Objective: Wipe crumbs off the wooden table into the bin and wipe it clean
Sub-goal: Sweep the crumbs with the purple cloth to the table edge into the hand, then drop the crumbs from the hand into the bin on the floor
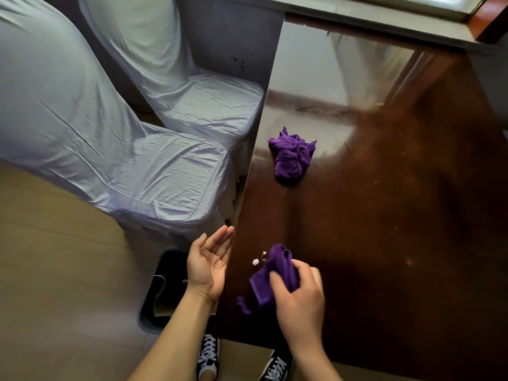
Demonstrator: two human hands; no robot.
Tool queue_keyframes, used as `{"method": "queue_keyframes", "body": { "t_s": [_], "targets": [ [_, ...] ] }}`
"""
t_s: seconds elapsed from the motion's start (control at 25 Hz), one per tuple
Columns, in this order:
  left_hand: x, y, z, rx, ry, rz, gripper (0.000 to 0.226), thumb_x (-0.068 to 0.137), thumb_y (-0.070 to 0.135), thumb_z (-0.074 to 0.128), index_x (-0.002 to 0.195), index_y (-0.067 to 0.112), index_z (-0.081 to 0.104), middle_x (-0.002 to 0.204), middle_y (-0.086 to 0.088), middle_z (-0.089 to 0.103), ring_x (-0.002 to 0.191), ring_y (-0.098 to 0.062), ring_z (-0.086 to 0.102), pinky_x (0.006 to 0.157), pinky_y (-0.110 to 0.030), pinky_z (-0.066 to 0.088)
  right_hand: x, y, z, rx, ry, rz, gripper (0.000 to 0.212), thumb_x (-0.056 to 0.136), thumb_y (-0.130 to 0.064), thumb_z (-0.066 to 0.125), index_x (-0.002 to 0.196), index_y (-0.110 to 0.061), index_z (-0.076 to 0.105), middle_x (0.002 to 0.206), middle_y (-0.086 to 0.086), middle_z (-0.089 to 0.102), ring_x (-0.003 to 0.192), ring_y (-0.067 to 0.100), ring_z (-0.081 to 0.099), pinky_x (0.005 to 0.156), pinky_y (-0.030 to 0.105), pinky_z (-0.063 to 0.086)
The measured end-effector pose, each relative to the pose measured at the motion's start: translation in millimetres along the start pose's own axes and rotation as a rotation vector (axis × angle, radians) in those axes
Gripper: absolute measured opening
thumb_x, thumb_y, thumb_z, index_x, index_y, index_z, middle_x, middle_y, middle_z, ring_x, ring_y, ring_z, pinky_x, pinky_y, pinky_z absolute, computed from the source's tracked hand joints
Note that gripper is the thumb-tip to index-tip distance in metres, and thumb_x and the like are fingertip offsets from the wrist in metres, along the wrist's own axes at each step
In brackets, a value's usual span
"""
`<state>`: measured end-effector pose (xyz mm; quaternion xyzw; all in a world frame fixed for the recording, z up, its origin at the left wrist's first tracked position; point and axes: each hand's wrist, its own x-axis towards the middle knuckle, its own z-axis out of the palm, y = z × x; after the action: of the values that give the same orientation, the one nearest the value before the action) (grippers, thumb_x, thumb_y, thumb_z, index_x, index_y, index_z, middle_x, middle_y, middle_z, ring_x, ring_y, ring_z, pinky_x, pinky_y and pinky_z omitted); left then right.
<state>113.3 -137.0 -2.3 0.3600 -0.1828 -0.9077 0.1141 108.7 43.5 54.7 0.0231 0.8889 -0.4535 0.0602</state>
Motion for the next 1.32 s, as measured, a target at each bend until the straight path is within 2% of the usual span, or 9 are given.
{"method": "queue_keyframes", "body": {
  "t_s": [0.16, 0.28, 0.4, 0.56, 0.68, 0.92, 1.08, 1.2, 1.32],
  "targets": [
    [1, -1, -2, -0.022, -0.017, -0.021, 0.048, 0.094, 0.033, 0.042, 0.119, -0.002, 0.062, 0.121, -0.021, 0.066, 0.115, -0.028, 0.063, 0.099, -0.037, 0.050, 22, 24, -43, -0.081, 0.094, -0.018, 0.030, 0.076, -0.016, 0.080, 0.102, -0.018, 0.067, 0.094, -0.002, 0.058, 0.083, 0.013, 0.059, 0.075, 0.019, 0.038],
    [3, -2, -5, -0.007, -0.024, -0.026, 0.048, 0.094, 0.034, 0.042, 0.119, -0.001, 0.063, 0.122, -0.020, 0.066, 0.116, -0.027, 0.062, 0.100, -0.038, 0.045, 54, 29, -54, -0.239, 0.032, 0.041, 0.031, 0.079, -0.021, 0.076, 0.108, -0.016, 0.066, 0.101, 0.004, 0.055, 0.087, 0.026, 0.061, 0.076, 0.029, 0.041],
    [4, -2, -5, 0.015, -0.023, -0.036, 0.047, 0.094, 0.034, 0.042, 0.117, 0.000, 0.065, 0.120, -0.019, 0.067, 0.115, -0.026, 0.063, 0.095, -0.035, 0.047, 51, 15, -30, -0.388, -0.052, -0.072, 0.031, 0.080, -0.027, 0.073, 0.109, -0.023, 0.063, 0.101, 0.000, 0.050, 0.079, 0.027, 0.062, 0.069, 0.030, 0.043],
    [5, -1, -4, 0.009, 0.005, -0.055, 0.046, 0.095, 0.033, 0.040, 0.112, 0.001, 0.068, 0.119, -0.019, 0.068, 0.112, -0.025, 0.065, 0.089, -0.033, 0.051, 33, -11, 9, -0.235, -0.252, -0.209, 0.027, 0.082, -0.028, 0.069, 0.108, -0.027, 0.063, 0.100, -0.005, 0.052, 0.081, 0.016, 0.058, 0.073, 0.030, 0.047],
    [5, 0, -7, -0.024, 0.014, -0.091, 0.046, 0.095, 0.032, 0.041, 0.114, -0.001, 0.066, 0.121, -0.021, 0.067, 0.112, -0.027, 0.065, 0.095, -0.037, 0.047, 43, -13, -1, -0.097, -0.162, -0.184, 0.024, 0.081, -0.019, 0.071, 0.103, -0.026, 0.067, 0.097, -0.004, 0.056, 0.082, 0.007, 0.055, 0.074, 0.020, 0.040],
    [6, -1, -12, -0.071, 0.010, -0.111, 0.047, 0.095, 0.032, 0.043, 0.120, -0.003, 0.063, 0.123, -0.021, 0.065, 0.116, -0.029, 0.062, 0.102, -0.040, 0.043, 44, 20, -40, -0.258, -0.047, 0.003, 0.022, 0.083, -0.022, 0.072, 0.104, -0.023, 0.066, 0.098, -0.002, 0.055, 0.085, 0.022, 0.061, 0.073, 0.031, 0.040],
    [6, 0, -11, -0.049, 0.019, -0.118, 0.045, 0.094, 0.030, 0.044, 0.118, -0.002, 0.064, 0.122, -0.021, 0.066, 0.115, -0.028, 0.063, 0.105, -0.040, 0.042, 28, 2, -2, -0.402, -0.090, -0.112, 0.033, 0.081, -0.027, 0.071, 0.113, -0.023, 0.063, 0.101, -0.003, 0.049, 0.079, 0.026, 0.061, 0.068, 0.029, 0.042],
    [6, -1, -10, -0.005, 0.031, -0.108, 0.043, 0.094, 0.030, 0.043, 0.111, 0.000, 0.069, 0.119, -0.018, 0.068, 0.111, -0.024, 0.065, 0.095, -0.036, 0.047, 16, -17, 30, -0.369, -0.153, -0.184, 0.034, 0.081, -0.027, 0.071, 0.114, -0.023, 0.062, 0.104, 0.001, 0.052, 0.083, 0.029, 0.063, 0.070, 0.034, 0.049],
    [7, -1, -11, 0.003, 0.028, -0.109, 0.045, 0.096, 0.031, 0.039, 0.110, 0.002, 0.070, 0.119, -0.015, 0.069, 0.107, -0.024, 0.067, 0.093, -0.035, 0.049, 10, -33, 55, -0.242, -0.279, -0.216, 0.033, 0.083, -0.029, 0.068, 0.115, -0.026, 0.062, 0.104, -0.003, 0.053, 0.086, 0.017, 0.062, 0.075, 0.032, 0.050]
  ]
}}
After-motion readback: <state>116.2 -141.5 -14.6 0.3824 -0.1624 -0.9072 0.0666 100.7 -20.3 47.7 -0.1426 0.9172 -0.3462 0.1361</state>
